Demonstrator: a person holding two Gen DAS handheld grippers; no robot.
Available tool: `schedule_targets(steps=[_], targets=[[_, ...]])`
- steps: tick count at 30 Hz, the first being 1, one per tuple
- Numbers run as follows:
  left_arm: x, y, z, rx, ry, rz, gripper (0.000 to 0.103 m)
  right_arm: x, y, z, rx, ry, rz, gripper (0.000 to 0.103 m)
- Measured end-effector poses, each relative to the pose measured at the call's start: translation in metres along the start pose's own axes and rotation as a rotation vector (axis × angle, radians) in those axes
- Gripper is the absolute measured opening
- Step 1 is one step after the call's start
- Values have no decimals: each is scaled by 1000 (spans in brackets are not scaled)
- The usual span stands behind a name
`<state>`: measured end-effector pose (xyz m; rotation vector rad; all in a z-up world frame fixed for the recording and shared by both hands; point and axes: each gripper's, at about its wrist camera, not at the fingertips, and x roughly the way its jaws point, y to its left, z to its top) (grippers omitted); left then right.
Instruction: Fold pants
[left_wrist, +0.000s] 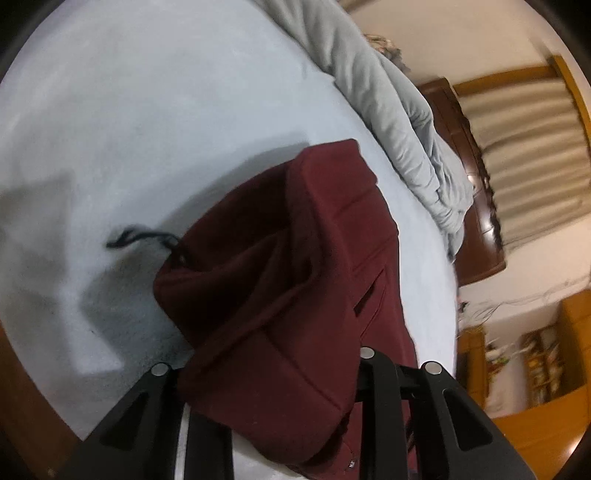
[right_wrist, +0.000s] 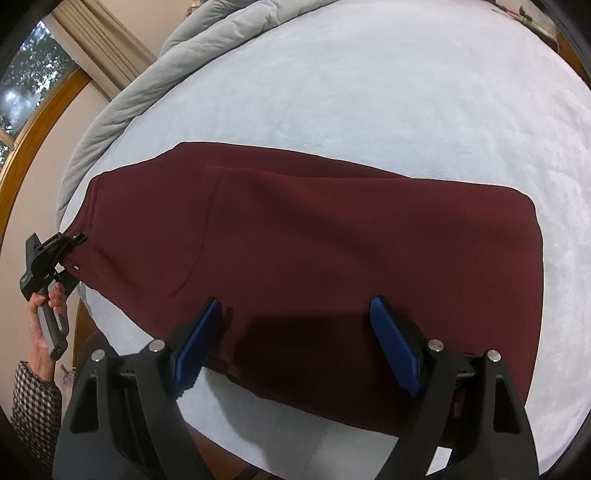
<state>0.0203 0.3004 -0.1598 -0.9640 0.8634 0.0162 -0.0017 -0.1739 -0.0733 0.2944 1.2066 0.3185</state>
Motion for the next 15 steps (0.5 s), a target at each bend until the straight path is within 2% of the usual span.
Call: schedule_targets(steps=[4, 7, 12, 15], targets=[[-3, -5, -1, 10, -5, 20, 27, -1, -4, 0, 23, -6, 28, 82], [-8, -17, 0, 29, -32, 7, 27, -3, -7, 0, 44, -15, 55, 82], [-29, -73, -7, 179, -108, -41, 27, -13, -14, -1, 91, -48, 111, 81], [-37, -108, -17, 276, -125, -61, 27, -21, -20, -3, 98, -60, 100, 81]])
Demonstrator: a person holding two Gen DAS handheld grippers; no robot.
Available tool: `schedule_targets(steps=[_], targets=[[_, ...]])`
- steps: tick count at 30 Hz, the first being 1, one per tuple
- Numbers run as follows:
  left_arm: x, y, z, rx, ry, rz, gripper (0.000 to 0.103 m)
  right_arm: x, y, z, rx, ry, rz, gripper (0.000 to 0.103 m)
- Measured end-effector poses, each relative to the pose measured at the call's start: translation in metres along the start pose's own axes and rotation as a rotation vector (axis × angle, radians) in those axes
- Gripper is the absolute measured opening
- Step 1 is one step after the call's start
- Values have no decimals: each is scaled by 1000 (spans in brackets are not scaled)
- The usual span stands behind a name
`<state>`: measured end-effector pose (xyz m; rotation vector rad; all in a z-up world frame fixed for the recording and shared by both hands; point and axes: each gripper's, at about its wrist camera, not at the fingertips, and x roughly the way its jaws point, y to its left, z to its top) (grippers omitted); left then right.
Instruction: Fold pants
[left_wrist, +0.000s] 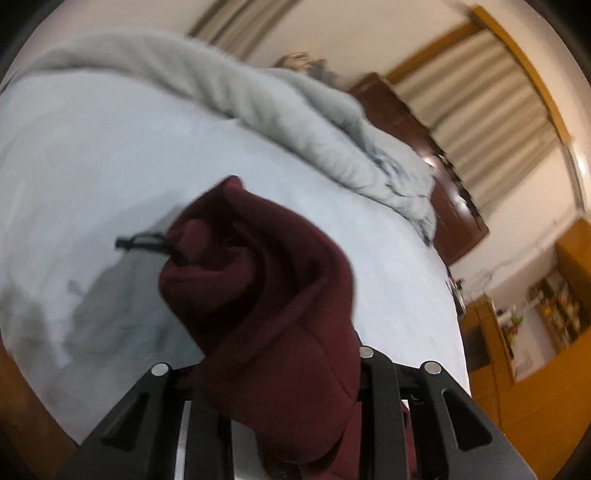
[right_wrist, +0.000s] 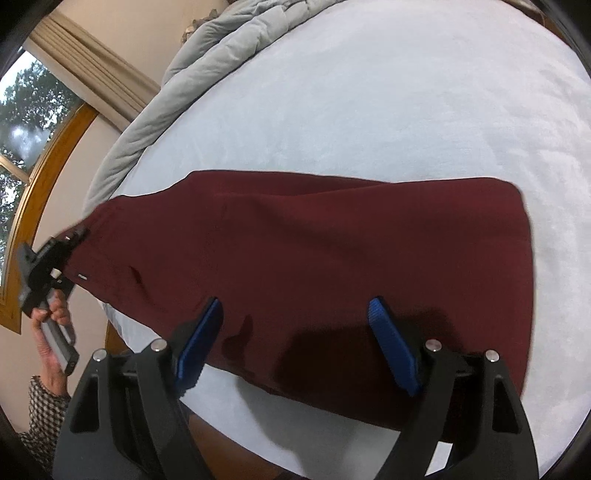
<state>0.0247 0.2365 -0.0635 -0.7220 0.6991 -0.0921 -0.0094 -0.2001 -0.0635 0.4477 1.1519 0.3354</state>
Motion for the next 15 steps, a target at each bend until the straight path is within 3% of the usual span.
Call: schedule_targets(steps=[7, 15], targets=[[-13, -82, -19, 251, -6, -51, 26, -18, -22, -4, 69, -38, 25, 81], [-9, -166, -57, 463, 63, -123, 26, -33, -40, 2, 127, -85, 61, 80]])
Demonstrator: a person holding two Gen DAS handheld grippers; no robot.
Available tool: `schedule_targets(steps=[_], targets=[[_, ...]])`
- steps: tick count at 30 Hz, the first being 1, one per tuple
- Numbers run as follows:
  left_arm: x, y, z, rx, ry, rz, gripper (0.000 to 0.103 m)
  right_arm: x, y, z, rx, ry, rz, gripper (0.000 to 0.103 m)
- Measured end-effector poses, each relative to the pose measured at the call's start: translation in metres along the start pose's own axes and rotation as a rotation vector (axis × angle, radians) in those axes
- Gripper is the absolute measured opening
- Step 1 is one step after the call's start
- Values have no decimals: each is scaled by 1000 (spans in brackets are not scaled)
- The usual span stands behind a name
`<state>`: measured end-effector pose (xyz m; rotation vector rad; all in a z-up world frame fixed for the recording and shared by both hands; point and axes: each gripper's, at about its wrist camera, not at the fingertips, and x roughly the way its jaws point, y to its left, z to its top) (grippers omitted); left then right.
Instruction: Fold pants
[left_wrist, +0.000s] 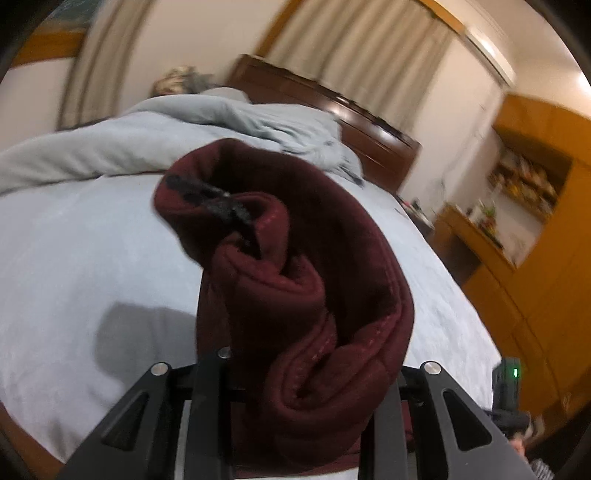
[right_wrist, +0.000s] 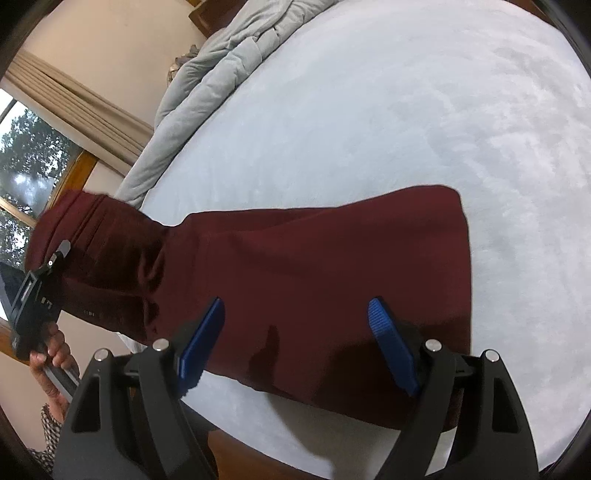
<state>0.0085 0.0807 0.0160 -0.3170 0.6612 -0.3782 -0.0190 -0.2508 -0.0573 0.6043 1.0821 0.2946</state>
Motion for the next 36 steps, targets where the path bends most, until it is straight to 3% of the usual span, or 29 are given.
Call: schedule_targets(steps=[9, 23, 27, 32, 36], targets=[[44, -70, -33, 138, 124, -47, 25, -4, -11, -5, 14, -4, -1, 80], [82, -102, -97, 273, 253, 11, 25, 1, -22, -9, 34, -2, 11, 79], [77, -109, -101, 326, 264, 52, 26, 1, -23, -10, 34, -1, 11, 79], [71, -109, -96, 319, 277, 51, 29, 2, -25, -9, 52, 0, 24, 80], [75, -116, -96, 342, 281, 98, 31, 2, -23, -10, 42, 1, 13, 80]])
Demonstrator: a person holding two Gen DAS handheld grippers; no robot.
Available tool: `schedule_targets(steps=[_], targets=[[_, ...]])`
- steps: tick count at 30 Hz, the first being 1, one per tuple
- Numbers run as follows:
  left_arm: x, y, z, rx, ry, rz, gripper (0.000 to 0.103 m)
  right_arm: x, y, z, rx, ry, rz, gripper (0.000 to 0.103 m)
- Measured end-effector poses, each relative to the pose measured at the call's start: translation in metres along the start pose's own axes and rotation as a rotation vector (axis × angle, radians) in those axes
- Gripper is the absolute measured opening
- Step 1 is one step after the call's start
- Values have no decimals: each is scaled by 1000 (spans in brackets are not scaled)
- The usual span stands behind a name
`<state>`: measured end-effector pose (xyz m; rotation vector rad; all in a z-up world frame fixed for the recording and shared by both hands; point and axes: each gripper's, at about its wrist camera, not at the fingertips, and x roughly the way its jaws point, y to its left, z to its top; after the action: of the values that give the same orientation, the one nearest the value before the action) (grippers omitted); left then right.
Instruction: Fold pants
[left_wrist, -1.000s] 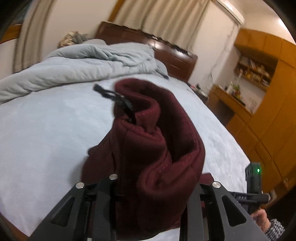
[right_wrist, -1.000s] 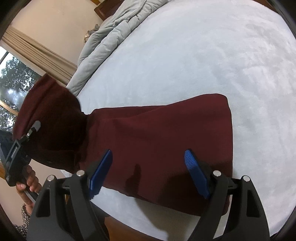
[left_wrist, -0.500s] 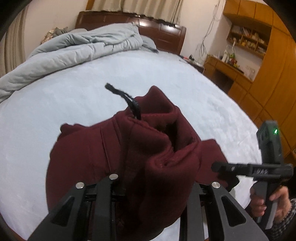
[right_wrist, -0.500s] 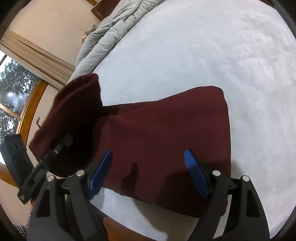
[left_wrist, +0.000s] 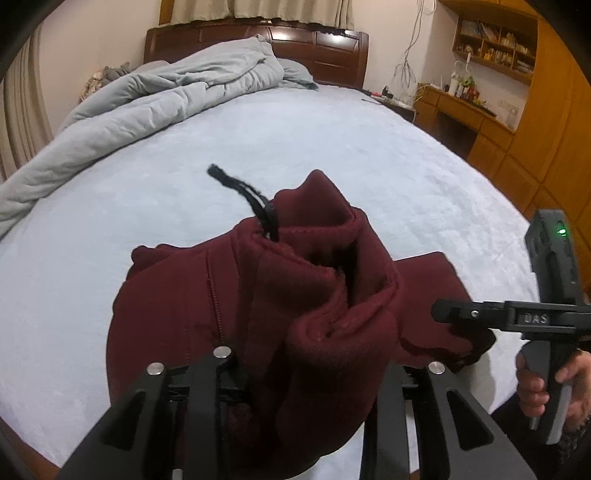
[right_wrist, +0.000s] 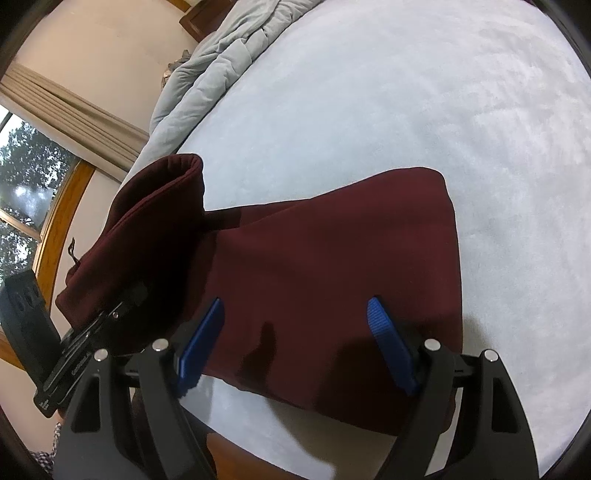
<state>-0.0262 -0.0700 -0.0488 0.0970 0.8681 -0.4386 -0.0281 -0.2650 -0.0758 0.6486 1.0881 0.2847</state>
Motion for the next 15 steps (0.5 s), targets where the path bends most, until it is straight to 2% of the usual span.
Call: schedule_targets(steps=[1, 2, 3, 4, 5, 8, 12, 15], targets=[[2, -2, 0, 3, 4, 11, 34, 0, 0, 0, -2, 1, 1, 80], [3, -3, 1, 7, 9, 21, 54, -1, -1, 0, 0, 1, 4, 80], [4, -3, 2, 0, 12, 18, 82, -1, -2, 1, 3, 2, 9, 80], [-1, 0, 2, -29, -16, -7, 96, -2, -3, 1, 6, 2, 12, 80], [-4, 3, 2, -56, -22, -16, 99, -2, -3, 1, 9, 1, 16, 80], [-7, 14, 5, -107, -15, -37, 99, -3, -4, 0, 9, 2, 19, 80], [-24, 39, 6, -216, -12, -115, 99, -7, -2, 0, 9, 3, 21, 80], [-38, 64, 3, -271, -23, -106, 99, -13, 4, 4, 19, 6, 67, 80]])
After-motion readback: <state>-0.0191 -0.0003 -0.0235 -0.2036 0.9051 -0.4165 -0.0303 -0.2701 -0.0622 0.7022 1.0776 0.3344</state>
